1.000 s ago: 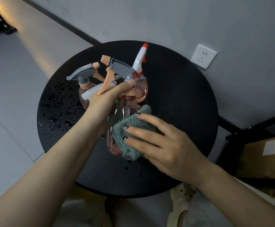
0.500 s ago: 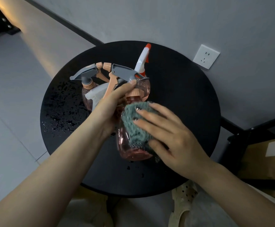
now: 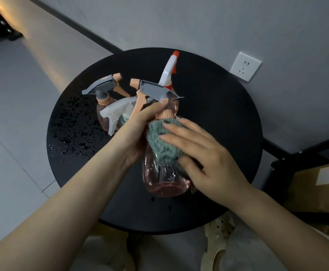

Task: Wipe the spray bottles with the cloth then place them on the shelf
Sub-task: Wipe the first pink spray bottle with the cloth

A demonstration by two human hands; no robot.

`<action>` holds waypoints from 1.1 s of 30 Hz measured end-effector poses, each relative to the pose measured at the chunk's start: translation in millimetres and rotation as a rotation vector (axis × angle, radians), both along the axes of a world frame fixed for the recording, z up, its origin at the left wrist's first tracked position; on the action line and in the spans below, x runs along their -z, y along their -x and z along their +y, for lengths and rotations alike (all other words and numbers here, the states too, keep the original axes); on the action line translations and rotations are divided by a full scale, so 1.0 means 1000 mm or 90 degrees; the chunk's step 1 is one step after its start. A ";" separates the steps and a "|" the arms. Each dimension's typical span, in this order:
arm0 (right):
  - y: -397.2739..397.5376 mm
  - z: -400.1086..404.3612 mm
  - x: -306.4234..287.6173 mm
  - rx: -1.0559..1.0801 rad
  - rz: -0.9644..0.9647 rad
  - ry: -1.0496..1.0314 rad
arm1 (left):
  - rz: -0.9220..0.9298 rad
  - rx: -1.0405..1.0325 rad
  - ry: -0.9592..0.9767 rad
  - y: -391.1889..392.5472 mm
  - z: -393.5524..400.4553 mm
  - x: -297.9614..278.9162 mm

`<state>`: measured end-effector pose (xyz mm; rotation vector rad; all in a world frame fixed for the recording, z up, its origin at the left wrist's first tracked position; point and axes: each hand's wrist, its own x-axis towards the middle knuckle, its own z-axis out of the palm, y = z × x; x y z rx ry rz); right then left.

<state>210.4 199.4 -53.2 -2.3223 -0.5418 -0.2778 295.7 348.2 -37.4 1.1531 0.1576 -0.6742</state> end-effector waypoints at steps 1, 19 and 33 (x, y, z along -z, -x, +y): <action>-0.002 0.001 -0.001 0.022 0.036 -0.048 | -0.002 0.001 -0.005 0.001 0.000 0.001; 0.010 0.001 0.004 -0.129 -0.168 0.187 | 0.011 -0.063 -0.005 -0.008 0.002 0.000; 0.009 0.008 0.003 -0.038 -0.066 0.048 | -0.011 -0.040 0.002 -0.005 0.004 -0.004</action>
